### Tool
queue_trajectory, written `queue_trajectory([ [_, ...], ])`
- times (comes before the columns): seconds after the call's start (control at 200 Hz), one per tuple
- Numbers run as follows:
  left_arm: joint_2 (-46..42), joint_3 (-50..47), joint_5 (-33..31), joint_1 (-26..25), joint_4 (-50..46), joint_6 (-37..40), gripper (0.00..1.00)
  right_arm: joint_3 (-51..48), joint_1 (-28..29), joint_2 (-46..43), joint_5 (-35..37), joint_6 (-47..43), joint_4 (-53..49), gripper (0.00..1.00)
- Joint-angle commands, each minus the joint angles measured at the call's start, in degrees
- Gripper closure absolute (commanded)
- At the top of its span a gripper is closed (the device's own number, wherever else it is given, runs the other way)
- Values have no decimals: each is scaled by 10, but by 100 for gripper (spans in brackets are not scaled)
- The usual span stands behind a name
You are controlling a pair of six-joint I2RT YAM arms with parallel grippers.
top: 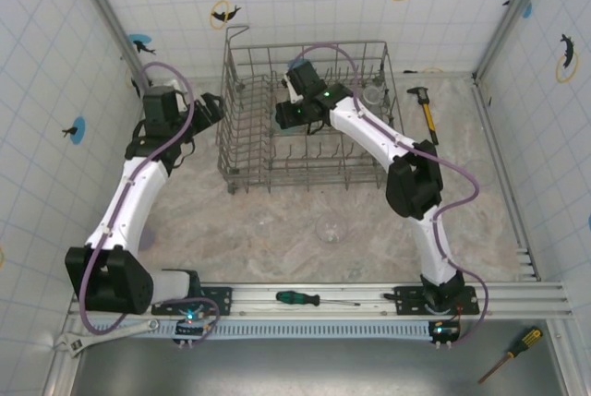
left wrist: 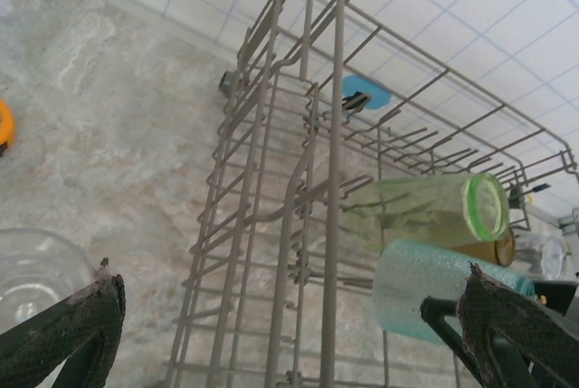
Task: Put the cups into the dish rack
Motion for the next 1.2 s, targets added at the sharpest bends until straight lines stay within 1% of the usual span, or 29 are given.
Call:
queue_trajectory([
  [0.0,-26,-7,-18,1,-17,19,3,33,4,21,5,7,8,42],
  [0.185,-37,-26,-6,1,-21,17,3,45,8,38,21,8,14,41],
  [0.23,-39,-36,-6,0,-19,15,3,57,11,59,31,1,9,41],
  [0.33,-41,-56,0,0,-10,3,3,72,18,74,58,-11,-2,35],
  [0.5,-41,-73,13,1,0,-12,3,81,20,83,43,-11,10,27],
  [0.585,-39,-74,24,0,3,-19,3,82,22,79,52,-12,16,21],
  [0.691,-42,-74,21,0,1,-22,3,85,24,70,50,-10,25,10],
  [0.696,-42,-74,20,0,2,-22,3,85,24,70,50,-11,25,9],
  [0.706,-43,-75,18,1,3,-24,3,86,25,69,49,-12,25,2],
  [0.716,-43,-76,17,0,3,-24,3,86,26,68,49,-12,26,0],
  [0.901,-46,-72,21,0,-3,-32,3,86,30,46,46,-14,31,1],
  [0.931,-49,-75,16,0,-3,-33,3,86,30,25,44,-14,30,1],
  [1.106,-52,-62,15,0,-20,-29,3,78,30,-24,58,-25,25,1],
  [1.191,-54,-56,1,0,-29,-22,3,71,30,-50,63,-39,24,1],
])
